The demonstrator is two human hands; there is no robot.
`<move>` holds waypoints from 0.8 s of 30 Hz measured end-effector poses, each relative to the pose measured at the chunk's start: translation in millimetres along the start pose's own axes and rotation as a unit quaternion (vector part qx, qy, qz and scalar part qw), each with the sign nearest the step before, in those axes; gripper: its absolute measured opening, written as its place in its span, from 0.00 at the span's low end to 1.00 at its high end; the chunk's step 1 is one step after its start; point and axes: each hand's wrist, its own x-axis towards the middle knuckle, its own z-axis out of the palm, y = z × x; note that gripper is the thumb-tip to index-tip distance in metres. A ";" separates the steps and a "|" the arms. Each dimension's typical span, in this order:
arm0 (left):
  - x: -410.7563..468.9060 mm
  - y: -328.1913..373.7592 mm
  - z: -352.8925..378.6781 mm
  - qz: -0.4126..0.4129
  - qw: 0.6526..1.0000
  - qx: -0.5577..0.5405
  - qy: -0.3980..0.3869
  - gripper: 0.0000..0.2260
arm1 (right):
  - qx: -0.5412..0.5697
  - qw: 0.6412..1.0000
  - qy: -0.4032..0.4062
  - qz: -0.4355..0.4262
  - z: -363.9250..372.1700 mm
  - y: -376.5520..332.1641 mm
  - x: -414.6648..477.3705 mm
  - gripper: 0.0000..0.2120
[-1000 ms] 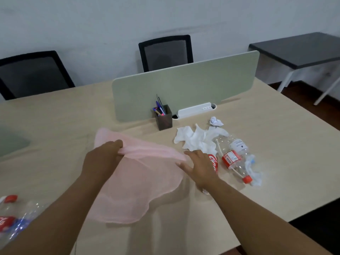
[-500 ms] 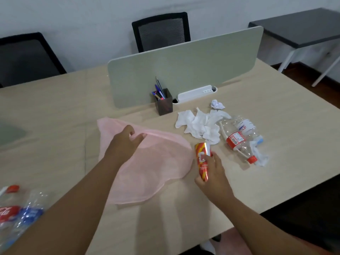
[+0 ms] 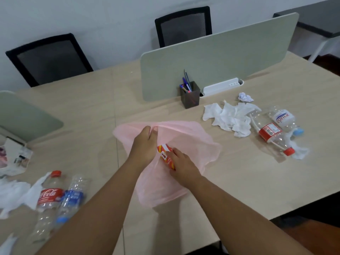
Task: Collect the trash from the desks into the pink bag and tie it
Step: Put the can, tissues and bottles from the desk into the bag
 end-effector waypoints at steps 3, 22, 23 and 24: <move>-2.1 -4.4 2.5 0.000 1.000 -0.016 0.000 0.20 | -0.038 0.999 -0.012 0.008 -6.8 7.9 -12.1 0.38; 45.3 22.7 92.0 0.012 0.997 0.079 -0.023 0.18 | -0.176 0.930 0.170 0.273 -195.1 244.7 -76.4 0.29; 48.2 22.1 94.4 0.012 0.996 0.088 -0.024 0.18 | -0.163 0.934 0.162 0.274 -193.6 250.3 -72.3 0.30; 50.2 21.3 96.6 0.012 0.995 0.099 -0.027 0.18 | -0.147 0.937 0.159 0.273 -191.1 254.9 -69.6 0.31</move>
